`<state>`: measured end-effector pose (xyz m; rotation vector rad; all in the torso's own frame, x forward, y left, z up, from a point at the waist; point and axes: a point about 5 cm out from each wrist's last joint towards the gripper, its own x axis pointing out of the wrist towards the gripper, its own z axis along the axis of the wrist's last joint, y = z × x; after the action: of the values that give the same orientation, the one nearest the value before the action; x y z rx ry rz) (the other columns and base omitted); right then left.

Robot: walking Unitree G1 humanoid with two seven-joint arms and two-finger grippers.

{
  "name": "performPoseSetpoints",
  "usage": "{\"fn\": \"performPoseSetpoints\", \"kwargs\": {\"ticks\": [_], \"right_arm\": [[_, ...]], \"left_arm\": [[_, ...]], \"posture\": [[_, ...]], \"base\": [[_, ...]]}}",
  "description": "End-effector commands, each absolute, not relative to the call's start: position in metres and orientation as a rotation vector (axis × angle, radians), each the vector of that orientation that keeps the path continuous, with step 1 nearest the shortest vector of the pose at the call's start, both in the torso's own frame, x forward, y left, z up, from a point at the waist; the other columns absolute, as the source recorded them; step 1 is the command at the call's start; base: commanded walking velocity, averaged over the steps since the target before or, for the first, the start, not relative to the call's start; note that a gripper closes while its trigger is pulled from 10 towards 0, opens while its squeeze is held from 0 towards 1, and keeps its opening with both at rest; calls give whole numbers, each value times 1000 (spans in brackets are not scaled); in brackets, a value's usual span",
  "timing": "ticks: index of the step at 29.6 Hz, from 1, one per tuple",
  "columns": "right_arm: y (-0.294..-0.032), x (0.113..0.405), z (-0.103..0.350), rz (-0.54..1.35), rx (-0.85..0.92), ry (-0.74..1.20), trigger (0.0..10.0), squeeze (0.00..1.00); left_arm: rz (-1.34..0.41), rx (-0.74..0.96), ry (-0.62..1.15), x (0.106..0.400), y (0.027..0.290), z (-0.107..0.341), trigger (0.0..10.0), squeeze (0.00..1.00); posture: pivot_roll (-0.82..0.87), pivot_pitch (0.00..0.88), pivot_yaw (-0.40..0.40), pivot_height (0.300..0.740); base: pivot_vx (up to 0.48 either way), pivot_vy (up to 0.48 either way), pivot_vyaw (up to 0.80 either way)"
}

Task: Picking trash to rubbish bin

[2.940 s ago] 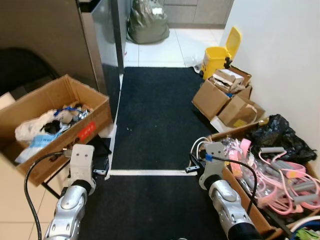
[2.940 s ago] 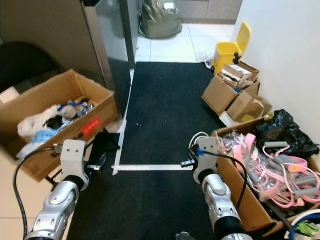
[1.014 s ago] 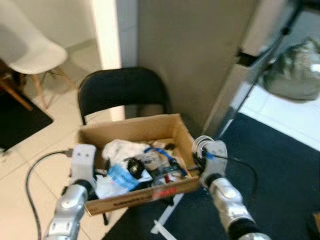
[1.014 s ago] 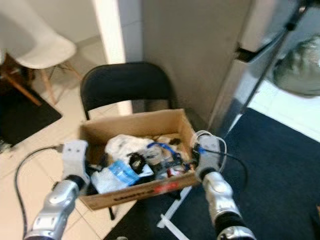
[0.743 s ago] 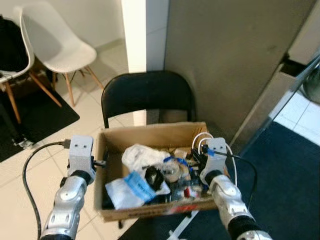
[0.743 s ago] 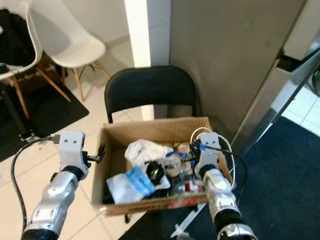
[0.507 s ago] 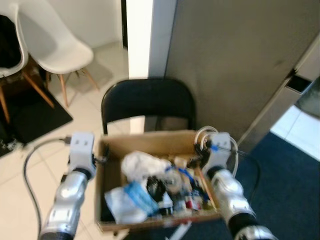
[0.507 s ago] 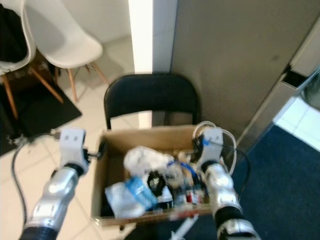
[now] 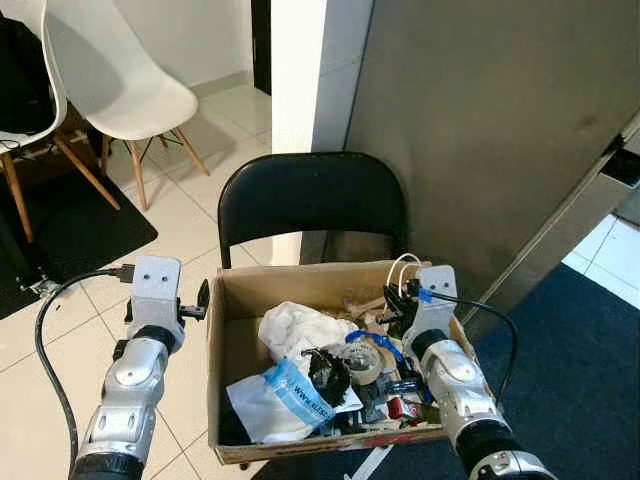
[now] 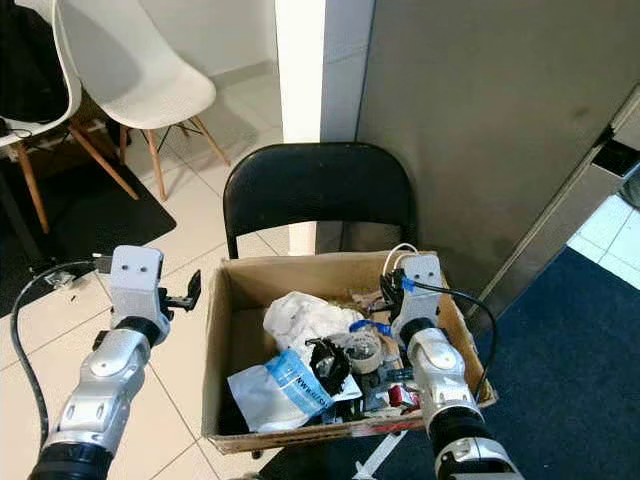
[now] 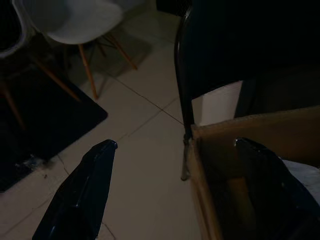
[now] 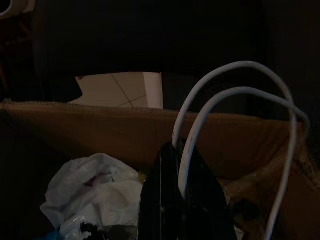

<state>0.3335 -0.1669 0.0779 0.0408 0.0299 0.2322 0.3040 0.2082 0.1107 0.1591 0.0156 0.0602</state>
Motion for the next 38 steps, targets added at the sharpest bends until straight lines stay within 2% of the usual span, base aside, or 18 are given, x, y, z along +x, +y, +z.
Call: {"fn": "performPoseSetpoints", "kwargs": {"ticks": [1, 5, 8, 12, 15, 20, 25, 29, 38], "right_arm": [[-169, 336, 83, 229, 50, 5, 10000, 0], [-172, 342, 94, 211, 114, -44, 10000, 0], [-171, 348, 104, 261, 87, -60, 10000, 0], [-161, 355, 109, 376, 30, -20, 10000, 0], [-143, 359, 100, 486, -125, 94, 10000, 0], [-127, 366, 105, 503, -196, 108, 10000, 0], [-118, 370, 106, 531, -281, 147, 10000, 0], [-121, 370, 104, 518, -319, 170, 10000, 0], [-159, 372, 94, 311, -432, 299, 10000, 0]], "left_arm": [[78, 181, -26, 305, 211, 118, 10000, 0], [83, 164, -56, 307, 211, 124, 10000, 0], [-10, 167, -35, 308, 203, 120, 10000, 0], [-154, 154, -9, 305, 185, 113, 10000, 0], [-293, 118, 5, 299, 173, 105, 10000, 0], [-442, 58, 2, 291, 162, 107, 10000, 0], [-494, 69, 8, 286, 161, 110, 10000, 0], [-491, 88, 15, 284, 162, 108, 10000, 0], [-529, 61, 29, 274, 158, 104, 10000, 0]], "posture": [[75, 137, -22, 740], [74, 136, -22, 740], [68, 137, -19, 740], [67, 138, -18, 740], [54, 143, -21, 740], [66, 154, -35, 740], [70, 173, -47, 740], [67, 179, -50, 740], [59, 201, -54, 740]], "base": [[0, 0, 0], [0, 0, 0], [0, 0, 0], [0, 0, 0], [0, 0, 0], [0, 0, 0], [0, 0, 0], [0, 0, 0], [0, 0, 0]]}}
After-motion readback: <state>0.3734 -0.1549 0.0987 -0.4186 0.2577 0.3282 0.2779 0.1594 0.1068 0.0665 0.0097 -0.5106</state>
